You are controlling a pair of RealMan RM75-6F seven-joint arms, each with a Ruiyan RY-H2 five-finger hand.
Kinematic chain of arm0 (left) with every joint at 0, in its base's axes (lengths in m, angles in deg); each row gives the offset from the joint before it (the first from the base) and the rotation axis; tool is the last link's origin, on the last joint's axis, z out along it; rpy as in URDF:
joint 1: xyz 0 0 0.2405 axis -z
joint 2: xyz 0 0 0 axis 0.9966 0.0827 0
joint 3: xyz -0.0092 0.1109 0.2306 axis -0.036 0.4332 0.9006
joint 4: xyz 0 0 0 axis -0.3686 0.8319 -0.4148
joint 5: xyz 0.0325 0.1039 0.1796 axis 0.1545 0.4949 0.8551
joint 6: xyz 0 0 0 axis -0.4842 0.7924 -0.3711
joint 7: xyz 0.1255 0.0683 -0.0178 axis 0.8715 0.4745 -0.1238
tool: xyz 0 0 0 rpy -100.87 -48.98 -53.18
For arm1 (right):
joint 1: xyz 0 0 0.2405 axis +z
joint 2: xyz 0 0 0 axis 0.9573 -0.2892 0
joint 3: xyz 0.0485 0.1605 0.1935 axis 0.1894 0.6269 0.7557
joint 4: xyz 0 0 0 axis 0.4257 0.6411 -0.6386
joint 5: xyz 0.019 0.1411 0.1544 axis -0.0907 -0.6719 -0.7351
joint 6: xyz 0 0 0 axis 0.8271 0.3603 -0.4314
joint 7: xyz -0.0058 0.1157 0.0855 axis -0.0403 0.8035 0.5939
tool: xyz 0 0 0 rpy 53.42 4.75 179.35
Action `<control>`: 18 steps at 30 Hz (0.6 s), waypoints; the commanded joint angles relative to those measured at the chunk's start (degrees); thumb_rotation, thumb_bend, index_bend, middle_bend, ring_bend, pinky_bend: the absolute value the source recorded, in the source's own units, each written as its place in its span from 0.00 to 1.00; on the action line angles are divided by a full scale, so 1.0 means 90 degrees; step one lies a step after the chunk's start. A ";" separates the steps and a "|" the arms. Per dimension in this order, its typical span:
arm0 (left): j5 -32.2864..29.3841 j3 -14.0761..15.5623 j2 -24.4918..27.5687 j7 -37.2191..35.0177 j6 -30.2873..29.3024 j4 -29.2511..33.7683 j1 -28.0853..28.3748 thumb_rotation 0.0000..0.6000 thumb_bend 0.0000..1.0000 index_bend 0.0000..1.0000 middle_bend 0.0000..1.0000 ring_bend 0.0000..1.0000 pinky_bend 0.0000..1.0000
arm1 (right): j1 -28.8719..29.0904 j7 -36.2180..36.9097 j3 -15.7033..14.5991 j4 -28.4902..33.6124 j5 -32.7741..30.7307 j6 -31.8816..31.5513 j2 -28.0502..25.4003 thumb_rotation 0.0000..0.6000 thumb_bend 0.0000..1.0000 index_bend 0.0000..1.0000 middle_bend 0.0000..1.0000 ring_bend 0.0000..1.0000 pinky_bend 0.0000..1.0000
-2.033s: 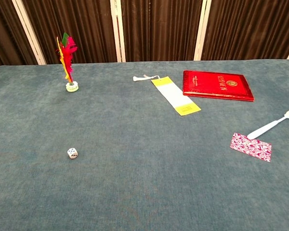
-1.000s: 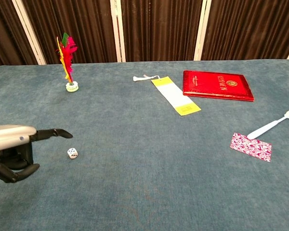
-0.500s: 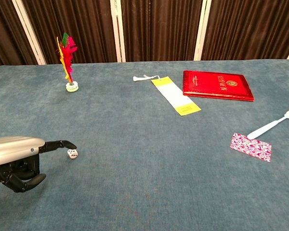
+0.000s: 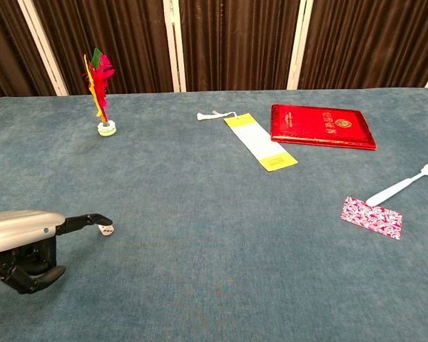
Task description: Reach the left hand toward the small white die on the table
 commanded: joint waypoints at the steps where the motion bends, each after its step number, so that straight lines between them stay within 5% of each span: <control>1: 0.0019 0.0089 0.0079 -0.0020 0.0025 0.0003 -0.0004 1.00 0.65 0.00 0.97 0.86 1.00 | -0.0002 -0.0006 -0.0008 0.0005 0.0009 -0.0002 0.0000 1.00 0.00 0.00 0.00 0.00 0.00; 18: 0.0319 0.0332 0.0488 -0.0853 -0.0358 0.0078 -0.0415 1.00 0.65 0.00 0.97 0.86 1.00 | -0.0029 0.0061 -0.0032 0.0046 0.0129 -0.0107 -0.0047 1.00 0.00 0.00 0.00 0.00 0.00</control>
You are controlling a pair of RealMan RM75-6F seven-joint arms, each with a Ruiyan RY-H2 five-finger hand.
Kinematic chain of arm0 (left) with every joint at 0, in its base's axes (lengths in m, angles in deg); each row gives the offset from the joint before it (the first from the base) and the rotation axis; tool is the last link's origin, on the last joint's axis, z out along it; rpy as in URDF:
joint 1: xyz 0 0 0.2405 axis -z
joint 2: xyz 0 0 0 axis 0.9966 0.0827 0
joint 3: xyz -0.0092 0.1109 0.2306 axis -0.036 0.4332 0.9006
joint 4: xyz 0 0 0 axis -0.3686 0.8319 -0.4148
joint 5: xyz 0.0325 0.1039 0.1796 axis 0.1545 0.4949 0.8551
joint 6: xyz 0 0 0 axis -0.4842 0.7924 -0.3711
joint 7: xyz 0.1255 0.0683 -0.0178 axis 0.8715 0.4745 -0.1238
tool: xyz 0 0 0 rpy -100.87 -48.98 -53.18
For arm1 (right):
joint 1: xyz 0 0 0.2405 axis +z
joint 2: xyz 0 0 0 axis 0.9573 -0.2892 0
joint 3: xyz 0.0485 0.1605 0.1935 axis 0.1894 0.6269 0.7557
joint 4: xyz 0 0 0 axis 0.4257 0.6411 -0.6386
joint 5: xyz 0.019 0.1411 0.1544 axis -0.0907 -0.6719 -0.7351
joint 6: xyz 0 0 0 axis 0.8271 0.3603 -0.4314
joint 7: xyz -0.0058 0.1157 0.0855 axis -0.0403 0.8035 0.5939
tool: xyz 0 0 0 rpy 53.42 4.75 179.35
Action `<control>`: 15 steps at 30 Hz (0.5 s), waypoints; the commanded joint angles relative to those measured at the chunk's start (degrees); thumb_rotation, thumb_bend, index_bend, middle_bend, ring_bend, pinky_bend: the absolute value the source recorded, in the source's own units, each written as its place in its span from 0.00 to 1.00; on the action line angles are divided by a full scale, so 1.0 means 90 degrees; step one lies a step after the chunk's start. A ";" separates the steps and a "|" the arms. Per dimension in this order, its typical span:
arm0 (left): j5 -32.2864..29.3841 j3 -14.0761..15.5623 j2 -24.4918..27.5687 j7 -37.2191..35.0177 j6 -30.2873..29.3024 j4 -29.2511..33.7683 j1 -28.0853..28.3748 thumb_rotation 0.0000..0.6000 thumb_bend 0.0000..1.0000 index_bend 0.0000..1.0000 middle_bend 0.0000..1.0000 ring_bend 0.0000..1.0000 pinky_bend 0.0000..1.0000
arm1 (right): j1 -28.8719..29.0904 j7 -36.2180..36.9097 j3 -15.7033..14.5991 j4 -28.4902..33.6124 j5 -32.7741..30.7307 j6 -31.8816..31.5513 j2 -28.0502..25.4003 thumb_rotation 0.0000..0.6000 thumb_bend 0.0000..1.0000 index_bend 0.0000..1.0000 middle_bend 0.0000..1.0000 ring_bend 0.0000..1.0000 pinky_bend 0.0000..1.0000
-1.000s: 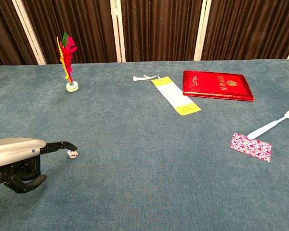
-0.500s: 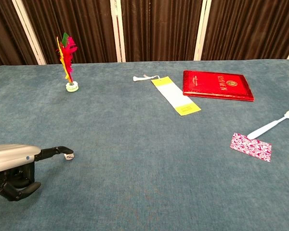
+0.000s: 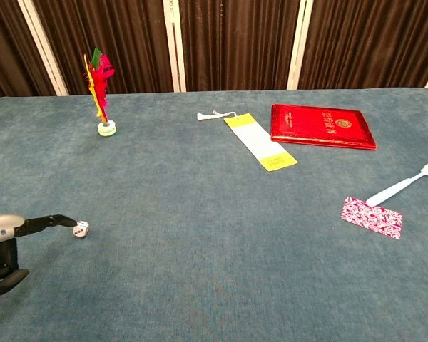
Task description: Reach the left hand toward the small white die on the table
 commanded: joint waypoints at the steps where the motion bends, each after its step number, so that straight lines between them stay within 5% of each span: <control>1: 0.0004 0.0033 0.0054 -0.0150 0.0015 0.0031 -0.0046 1.00 0.65 0.00 0.97 0.86 1.00 | -0.0016 0.0031 -0.0007 0.0008 0.0035 -0.0039 -0.0019 1.00 0.00 0.00 0.00 0.00 0.00; 15: 0.0954 0.0006 0.0475 -0.1105 -0.0976 0.0380 -0.0563 1.00 0.65 0.00 0.97 0.86 1.00 | -0.0041 0.0097 -0.0028 0.0029 0.0148 -0.0127 -0.0064 1.00 0.00 0.00 0.00 0.00 0.00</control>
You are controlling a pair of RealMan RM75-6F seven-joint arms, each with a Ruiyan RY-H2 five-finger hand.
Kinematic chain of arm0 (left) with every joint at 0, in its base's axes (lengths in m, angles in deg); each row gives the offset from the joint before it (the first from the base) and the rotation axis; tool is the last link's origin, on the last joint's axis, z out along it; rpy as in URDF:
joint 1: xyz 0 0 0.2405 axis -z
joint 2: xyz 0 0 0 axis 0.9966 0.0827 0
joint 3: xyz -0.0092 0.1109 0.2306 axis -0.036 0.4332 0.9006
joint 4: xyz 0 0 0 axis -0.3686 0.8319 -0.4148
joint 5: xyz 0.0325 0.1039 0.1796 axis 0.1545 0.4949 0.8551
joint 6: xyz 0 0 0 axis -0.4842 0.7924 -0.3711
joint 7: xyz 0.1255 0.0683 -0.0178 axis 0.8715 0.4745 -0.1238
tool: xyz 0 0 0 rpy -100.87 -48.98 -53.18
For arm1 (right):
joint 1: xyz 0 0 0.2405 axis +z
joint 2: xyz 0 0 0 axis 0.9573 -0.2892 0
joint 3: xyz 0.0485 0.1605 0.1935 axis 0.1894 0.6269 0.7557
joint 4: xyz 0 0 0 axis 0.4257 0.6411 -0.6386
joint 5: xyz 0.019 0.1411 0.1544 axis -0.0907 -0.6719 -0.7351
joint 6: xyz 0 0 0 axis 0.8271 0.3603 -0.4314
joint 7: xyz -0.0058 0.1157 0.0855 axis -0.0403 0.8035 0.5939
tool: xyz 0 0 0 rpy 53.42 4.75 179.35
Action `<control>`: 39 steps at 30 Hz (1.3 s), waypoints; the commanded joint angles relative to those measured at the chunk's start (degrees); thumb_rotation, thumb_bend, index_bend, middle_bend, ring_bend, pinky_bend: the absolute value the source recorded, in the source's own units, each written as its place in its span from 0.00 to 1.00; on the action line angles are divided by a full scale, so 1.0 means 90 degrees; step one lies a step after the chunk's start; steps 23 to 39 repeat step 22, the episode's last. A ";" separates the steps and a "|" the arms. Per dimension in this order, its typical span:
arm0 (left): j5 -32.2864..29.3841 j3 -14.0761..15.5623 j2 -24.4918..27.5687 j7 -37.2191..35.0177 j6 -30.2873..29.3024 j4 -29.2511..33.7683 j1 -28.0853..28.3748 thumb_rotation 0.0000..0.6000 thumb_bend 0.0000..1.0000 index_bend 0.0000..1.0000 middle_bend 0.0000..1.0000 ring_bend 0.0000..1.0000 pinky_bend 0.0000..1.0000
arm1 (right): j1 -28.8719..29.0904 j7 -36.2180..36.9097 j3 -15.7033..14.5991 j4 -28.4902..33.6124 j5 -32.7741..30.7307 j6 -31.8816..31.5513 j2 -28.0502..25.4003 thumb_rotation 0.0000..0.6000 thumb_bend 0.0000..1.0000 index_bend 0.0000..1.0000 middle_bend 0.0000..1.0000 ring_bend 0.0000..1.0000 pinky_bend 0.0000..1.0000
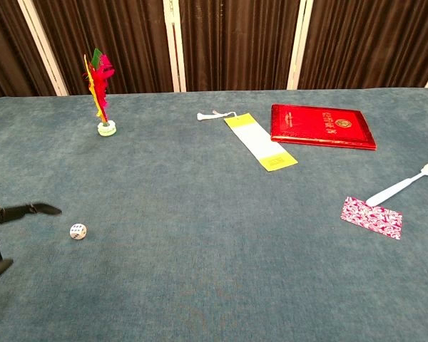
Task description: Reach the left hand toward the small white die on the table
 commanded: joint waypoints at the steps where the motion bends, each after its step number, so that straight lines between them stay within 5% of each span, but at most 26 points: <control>1: 0.0453 -0.0080 0.0217 -0.0313 -0.0533 0.0159 -0.0221 1.00 0.65 0.00 0.97 0.85 1.00 | -0.0001 0.0002 -0.0002 0.0008 0.0006 -0.0003 -0.0004 1.00 0.00 0.00 0.00 0.00 0.00; 5: 0.0836 -0.0263 0.0450 -0.0380 -0.1311 0.0350 -0.0449 1.00 0.58 0.00 0.84 0.73 0.91 | 0.0004 0.0004 -0.0005 0.0022 0.0020 0.0001 -0.0005 1.00 0.00 0.00 0.00 0.00 0.00; 7: 0.1081 -0.0405 0.0520 -0.0274 -0.1906 0.0325 -0.0621 1.00 0.30 0.00 0.55 0.45 0.56 | 0.0005 0.0012 -0.0007 0.0027 0.0029 -0.0001 -0.0008 1.00 0.00 0.00 0.00 0.00 0.00; 8: 0.1252 -0.0451 0.0519 -0.0116 -0.2310 0.0226 -0.0769 1.00 0.12 0.00 0.31 0.24 0.29 | 0.0006 0.0026 -0.0002 0.0041 0.0030 -0.0007 -0.0012 1.00 0.00 0.00 0.00 0.00 0.00; 9: 0.1351 -0.0467 0.0530 0.0010 -0.2550 0.0160 -0.0867 1.00 0.03 0.00 0.12 0.08 0.09 | 0.0004 0.0038 0.0001 0.0054 0.0035 -0.0019 -0.0018 1.00 0.00 0.00 0.00 0.00 0.00; 10: 0.1417 -0.0479 0.0557 0.0104 -0.2749 0.0116 -0.0958 1.00 0.01 0.00 0.04 0.02 0.02 | 0.0010 0.0042 0.0006 0.0060 0.0038 -0.0017 -0.0021 1.00 0.00 0.00 0.00 0.00 0.00; 19: 0.1511 -0.0389 0.1156 0.0170 -0.3773 0.0228 -0.1718 1.00 0.00 0.00 0.00 0.00 0.00 | -0.0014 0.0091 0.0017 0.0066 0.0001 -0.0052 -0.0059 1.00 0.00 0.00 0.00 0.00 0.00; 39: 0.1490 -0.0375 0.1283 0.0033 -0.3795 0.0259 -0.1814 1.00 0.00 0.00 0.00 0.00 0.00 | -0.0014 0.0086 0.0009 0.0048 -0.0008 -0.0038 -0.0044 1.00 0.00 0.00 0.00 0.00 0.00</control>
